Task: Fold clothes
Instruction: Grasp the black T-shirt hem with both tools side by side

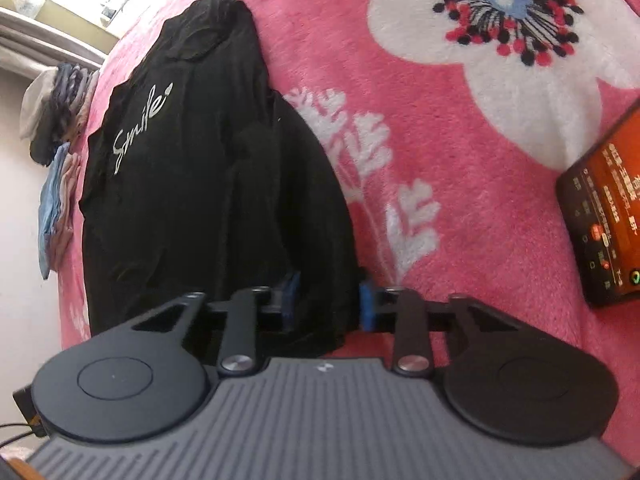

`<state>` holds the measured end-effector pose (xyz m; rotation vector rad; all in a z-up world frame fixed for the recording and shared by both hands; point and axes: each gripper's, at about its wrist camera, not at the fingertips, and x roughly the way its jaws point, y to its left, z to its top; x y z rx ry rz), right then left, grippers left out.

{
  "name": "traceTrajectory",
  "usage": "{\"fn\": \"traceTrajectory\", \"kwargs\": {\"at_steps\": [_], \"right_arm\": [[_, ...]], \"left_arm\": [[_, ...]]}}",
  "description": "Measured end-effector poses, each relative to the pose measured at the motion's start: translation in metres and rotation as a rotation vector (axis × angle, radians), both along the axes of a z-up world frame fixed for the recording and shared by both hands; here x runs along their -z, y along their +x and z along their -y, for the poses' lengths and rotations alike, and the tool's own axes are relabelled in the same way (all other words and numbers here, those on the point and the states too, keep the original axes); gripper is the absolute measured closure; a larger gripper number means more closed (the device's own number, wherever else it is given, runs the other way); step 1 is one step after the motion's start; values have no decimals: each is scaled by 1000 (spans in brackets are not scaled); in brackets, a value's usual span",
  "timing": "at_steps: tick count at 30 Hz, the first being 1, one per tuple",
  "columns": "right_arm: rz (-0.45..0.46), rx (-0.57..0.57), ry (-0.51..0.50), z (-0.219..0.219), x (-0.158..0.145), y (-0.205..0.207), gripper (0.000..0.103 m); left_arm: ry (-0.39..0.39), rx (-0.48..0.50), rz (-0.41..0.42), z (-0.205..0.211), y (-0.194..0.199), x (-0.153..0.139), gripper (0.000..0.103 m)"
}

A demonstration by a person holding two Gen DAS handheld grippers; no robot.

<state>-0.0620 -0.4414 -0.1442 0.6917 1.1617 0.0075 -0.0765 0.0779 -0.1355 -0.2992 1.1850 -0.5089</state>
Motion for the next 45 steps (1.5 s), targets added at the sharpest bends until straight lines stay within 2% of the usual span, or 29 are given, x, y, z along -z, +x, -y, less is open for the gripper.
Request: {"fn": "traceTrajectory", "kwargs": {"at_steps": [1,5,9,15,18,20,24,27,33,40,45], "right_arm": [[1,1,10,-1,1,-1,92],[32,0,-5,-2,-5,-5,97],[99,20,-8,1,-13,-12,99],[150,45,11,3,-17,-15,100],[149,54,20,5,-16,-16,100],[142,56,29,6,-14,-16,100],[133,58,40,5,-12,-15,100],[124,68,51,6,-10,-15,99],[109,85,76,9,-6,-15,97],[102,84,83,10,-4,-14,97],[100,83,85,10,-4,-14,97]], "left_arm": [[-2,-1,1,-1,-1,-1,83],[1,-10,16,-4,-6,-5,93],[-8,-29,30,-10,-14,-12,96],[-44,-39,56,-19,-23,-22,102],[-59,-24,63,-24,-28,-26,98],[-37,-37,74,-28,-29,-26,86],[-31,-81,65,-29,-22,-19,78],[-46,-112,49,-28,-14,-11,73],[-98,-123,20,-35,-15,-7,50],[-120,-183,12,-51,-16,-7,48],[-101,-184,30,-53,-12,-8,48]]}}
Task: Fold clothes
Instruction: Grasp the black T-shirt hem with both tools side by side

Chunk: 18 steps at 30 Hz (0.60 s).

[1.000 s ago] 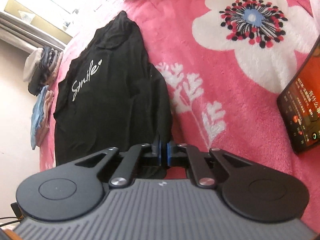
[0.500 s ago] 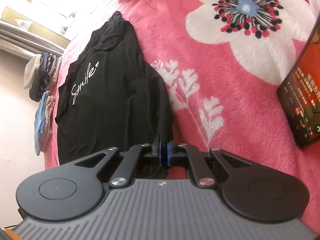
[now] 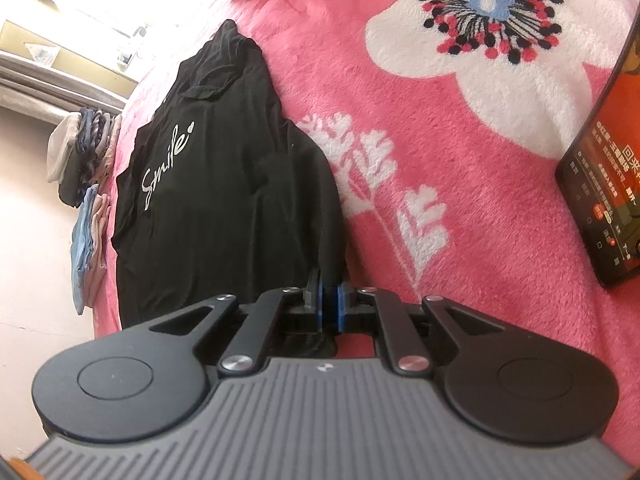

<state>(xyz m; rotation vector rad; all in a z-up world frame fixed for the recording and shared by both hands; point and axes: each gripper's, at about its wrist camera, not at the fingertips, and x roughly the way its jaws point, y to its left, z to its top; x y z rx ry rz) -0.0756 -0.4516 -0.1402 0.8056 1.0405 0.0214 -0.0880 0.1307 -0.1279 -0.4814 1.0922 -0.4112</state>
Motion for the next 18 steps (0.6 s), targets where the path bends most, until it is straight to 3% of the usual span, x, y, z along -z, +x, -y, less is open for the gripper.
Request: {"fn": "traceTrajectory", "kwargs": {"at_steps": [6,10,13,18], "right_arm": [[-4,1,5,0,1,1,97],[0,2,9,0,2,1,97],[9,-3,9,-1,2,2,96],[54,-5,-20,-4,-6,-1,97]], "left_arm": [[58,52,34,16,6,1,49],[126,94,56,24,3,0,76],[110,92,48,24,3,1,94],[63,71,68,24,2,-9,97]]}}
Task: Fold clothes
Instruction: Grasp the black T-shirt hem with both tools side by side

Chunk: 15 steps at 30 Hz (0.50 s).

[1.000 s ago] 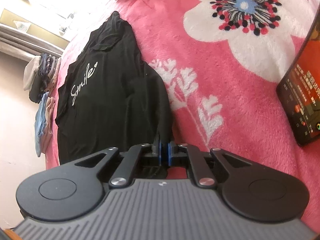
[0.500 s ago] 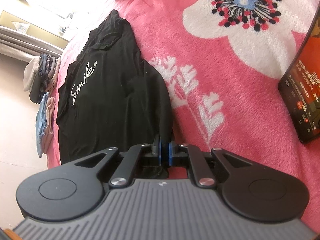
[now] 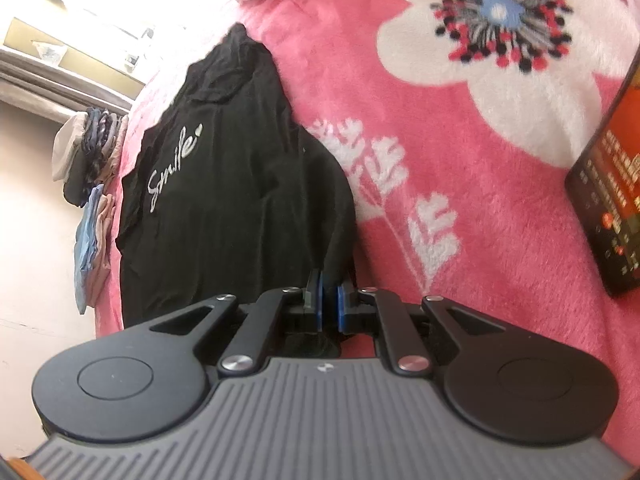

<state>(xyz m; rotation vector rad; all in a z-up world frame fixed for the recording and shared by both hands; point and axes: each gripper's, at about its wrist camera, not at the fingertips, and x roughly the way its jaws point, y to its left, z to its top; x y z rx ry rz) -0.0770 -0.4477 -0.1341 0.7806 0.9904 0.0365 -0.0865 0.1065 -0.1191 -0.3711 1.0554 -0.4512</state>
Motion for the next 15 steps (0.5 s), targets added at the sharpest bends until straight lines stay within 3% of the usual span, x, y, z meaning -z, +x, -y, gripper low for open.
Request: {"fn": "traceTrajectory", "kwargs": {"at_steps": [7,15], "right_arm": [[89,52,-31,1,-14,-11,99],[213,78,-34,-3,-45,5,99]], "left_arm": [[-164,-82,-5,-20,11,-22,97],[-273,-179,59,-29,61,-52,97]]}}
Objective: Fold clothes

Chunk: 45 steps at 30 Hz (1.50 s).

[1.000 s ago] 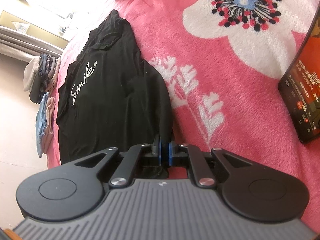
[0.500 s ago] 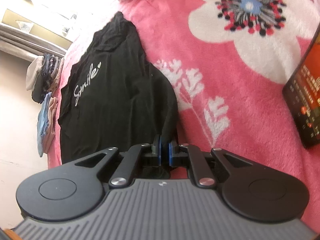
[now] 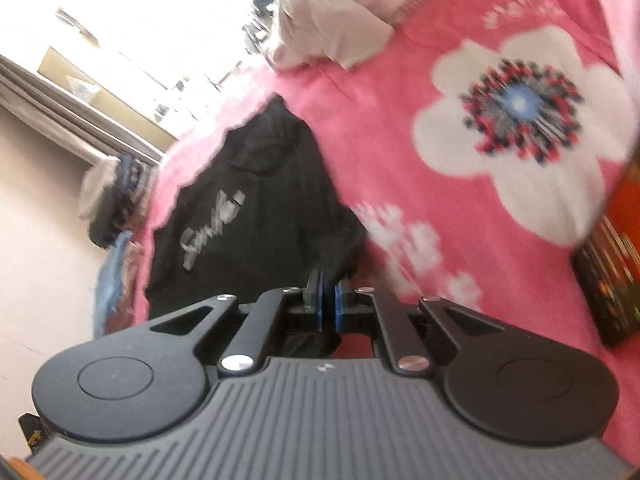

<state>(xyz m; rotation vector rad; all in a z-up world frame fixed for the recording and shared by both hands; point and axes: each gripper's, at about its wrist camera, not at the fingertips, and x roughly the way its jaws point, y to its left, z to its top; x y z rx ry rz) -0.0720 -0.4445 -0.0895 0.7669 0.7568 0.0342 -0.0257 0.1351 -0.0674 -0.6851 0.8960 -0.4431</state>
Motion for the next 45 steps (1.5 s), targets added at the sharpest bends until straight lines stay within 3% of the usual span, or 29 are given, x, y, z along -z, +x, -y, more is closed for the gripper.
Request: {"fn": "traceTrajectory", "kwargs": {"at_steps": [11,26,39,42,43,44,45], "right_arm": [[115,-32,-17,-4,-43,125,99],[138,-3,-1,-11,-32,312,99],[93,32,12,-13,19,431,99],[52,110,151,4,51,450,94],[28,136,209,10,63,454,89],[5,159,248,16,71,456,75],[9,171,251,19,72,454,72]], "left_arm": [[-76,-183,68,-8,113,-8,97],[-94,-325,91,-17,271,19,97],[-13,-340,22,-23,371,68,97],[-24,-356,-25,-25,387,86,90],[-35,-372,-29,-27,389,90,87],[-47,-387,-22,-28,390,90,80],[-60,-404,-8,-29,390,90,76]]}}
